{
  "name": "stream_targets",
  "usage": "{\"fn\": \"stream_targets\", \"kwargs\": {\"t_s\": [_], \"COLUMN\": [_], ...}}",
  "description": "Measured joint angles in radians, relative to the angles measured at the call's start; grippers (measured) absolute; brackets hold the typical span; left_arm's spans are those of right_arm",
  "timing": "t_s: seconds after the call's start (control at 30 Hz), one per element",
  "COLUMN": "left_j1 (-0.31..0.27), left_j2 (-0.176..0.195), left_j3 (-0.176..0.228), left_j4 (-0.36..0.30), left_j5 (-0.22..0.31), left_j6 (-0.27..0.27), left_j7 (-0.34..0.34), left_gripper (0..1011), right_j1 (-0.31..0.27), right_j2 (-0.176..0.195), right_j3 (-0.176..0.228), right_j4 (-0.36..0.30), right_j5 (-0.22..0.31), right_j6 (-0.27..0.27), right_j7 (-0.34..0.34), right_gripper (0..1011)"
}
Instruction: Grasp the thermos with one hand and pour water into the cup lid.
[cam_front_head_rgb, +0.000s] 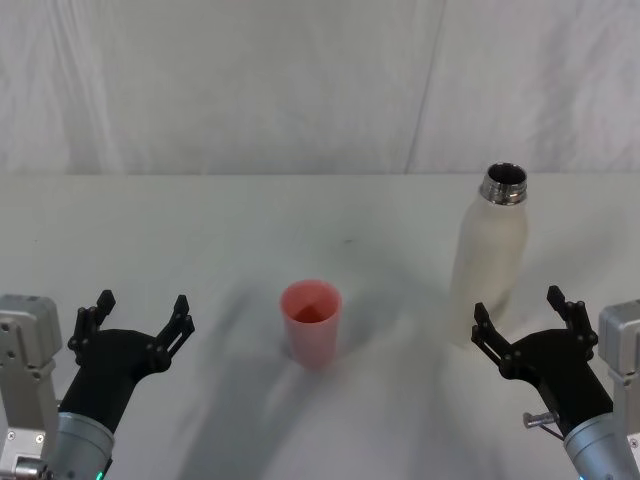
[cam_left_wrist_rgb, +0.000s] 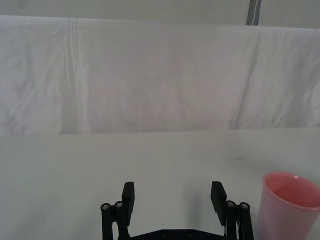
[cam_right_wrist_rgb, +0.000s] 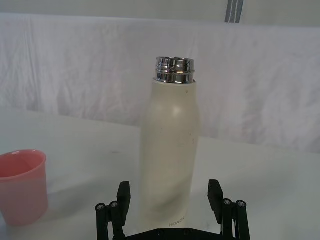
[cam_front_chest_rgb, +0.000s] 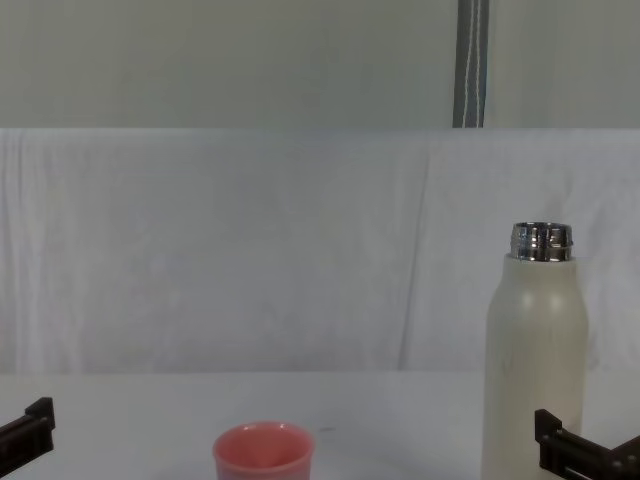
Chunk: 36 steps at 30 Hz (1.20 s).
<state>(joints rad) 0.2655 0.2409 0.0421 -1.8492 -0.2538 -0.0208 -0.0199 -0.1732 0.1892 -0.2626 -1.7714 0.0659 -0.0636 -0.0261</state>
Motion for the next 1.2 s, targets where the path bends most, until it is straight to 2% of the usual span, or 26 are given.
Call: {"fn": "stream_targets", "kwargs": {"t_s": [0.57, 1.2], "left_j1": [0.000, 0.000], "left_j2": [0.000, 0.000], "left_j3": [0.000, 0.000], "left_j4": [0.000, 0.000], "left_j5": [0.000, 0.000], "left_j6": [0.000, 0.000], "left_j7": [0.000, 0.000], "left_gripper": [1001, 1001], "right_j1": [0.000, -0.014], "right_j2": [-0.001, -0.046], "right_j3": [0.001, 0.056], "right_j4": [0.000, -0.005], "right_j5": [0.000, 0.000], "right_j6": [0.000, 0.031], "right_j7": [0.002, 0.072], "right_gripper": [1001, 1001]}}
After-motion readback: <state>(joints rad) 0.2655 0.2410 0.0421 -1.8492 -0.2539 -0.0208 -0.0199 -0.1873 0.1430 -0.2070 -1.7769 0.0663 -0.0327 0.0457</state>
